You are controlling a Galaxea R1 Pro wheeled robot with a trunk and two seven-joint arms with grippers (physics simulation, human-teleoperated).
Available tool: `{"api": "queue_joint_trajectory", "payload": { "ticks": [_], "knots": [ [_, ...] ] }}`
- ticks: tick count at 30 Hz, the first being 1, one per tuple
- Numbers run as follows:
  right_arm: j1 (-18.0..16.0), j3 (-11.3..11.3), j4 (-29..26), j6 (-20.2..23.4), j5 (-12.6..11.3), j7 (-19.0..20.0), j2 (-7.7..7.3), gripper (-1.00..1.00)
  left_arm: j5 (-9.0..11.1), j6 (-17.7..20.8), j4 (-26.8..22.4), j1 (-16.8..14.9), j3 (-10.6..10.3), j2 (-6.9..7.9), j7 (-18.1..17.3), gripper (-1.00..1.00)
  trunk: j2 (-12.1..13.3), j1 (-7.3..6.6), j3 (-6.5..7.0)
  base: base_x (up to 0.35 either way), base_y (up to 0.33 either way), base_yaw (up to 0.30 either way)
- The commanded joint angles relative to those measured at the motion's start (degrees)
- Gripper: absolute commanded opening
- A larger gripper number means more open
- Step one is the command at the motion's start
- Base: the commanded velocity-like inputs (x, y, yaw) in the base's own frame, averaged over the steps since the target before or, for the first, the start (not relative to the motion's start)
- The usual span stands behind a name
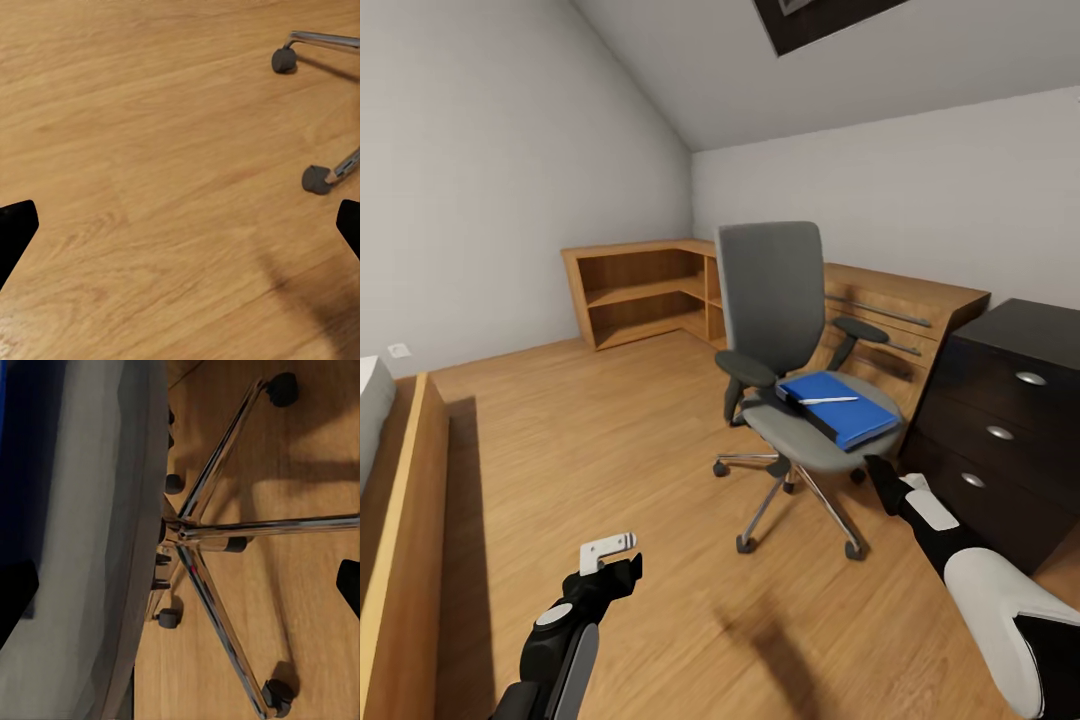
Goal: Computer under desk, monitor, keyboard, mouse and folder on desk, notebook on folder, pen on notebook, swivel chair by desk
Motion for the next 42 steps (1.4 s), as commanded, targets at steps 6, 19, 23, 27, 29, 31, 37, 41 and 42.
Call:
{"api": "queue_joint_trajectory", "payload": {
  "ticks": [6,19,23,27,29,31,37,41,42],
  "knots": [
    [0.00,-0.20,-0.19,0.31,-0.44,-0.33,0.01,1.00,0.60,0.20,-0.06,-0.03,-0.09,0.00,0.44,1.00,-0.02,0.00,-0.06,0.206,0.000,0.000],
    [0.00,-0.23,-0.21,0.31,-0.44,-0.32,-0.01,1.00,0.59,0.20,0.02,-0.03,-0.10,0.00,0.43,1.00,-0.02,0.00,-0.06,0.099,0.000,0.000],
    [0.00,-0.22,-0.21,0.31,-0.43,-0.26,0.01,1.00,0.59,0.20,0.03,-0.03,-0.10,0.00,0.43,1.00,-0.02,0.00,-0.06,0.028,0.000,0.000],
    [-0.01,-0.23,-0.21,0.27,-0.40,-0.25,0.01,1.00,0.55,0.20,0.03,-0.03,-0.16,0.00,0.43,1.00,-0.02,0.00,-0.06,0.004,0.000,0.020],
    [0.00,-0.23,-0.21,0.27,-0.40,-0.25,0.01,1.00,0.53,0.20,0.03,-0.03,-0.18,0.00,0.43,1.00,-0.02,0.00,-0.06,0.001,0.000,0.078],
    [-0.01,-0.23,-0.25,0.24,-0.40,-0.25,0.01,1.00,0.52,0.20,0.09,-0.03,-0.23,0.00,0.43,1.00,-0.02,0.00,-0.06,0.000,0.000,0.147],
    [0.00,-0.23,-0.24,0.23,-0.40,-0.17,-0.02,1.00,0.51,0.17,0.62,-0.03,-0.28,-0.08,0.43,1.00,-0.02,0.00,-0.06,0.000,0.000,0.179],
    [0.00,-0.23,-0.25,0.22,-0.40,0.16,-0.07,1.00,0.51,0.13,0.64,-0.03,-0.28,-0.09,0.43,1.00,-0.02,0.00,-0.06,0.000,0.000,0.183],
    [0.00,-0.23,-0.24,0.22,-0.37,0.43,-0.07,1.00,0.51,0.12,0.65,-0.03,-0.28,-0.09,0.43,1.00,-0.02,0.00,-0.06,0.000,0.000,0.184]
  ]
}}
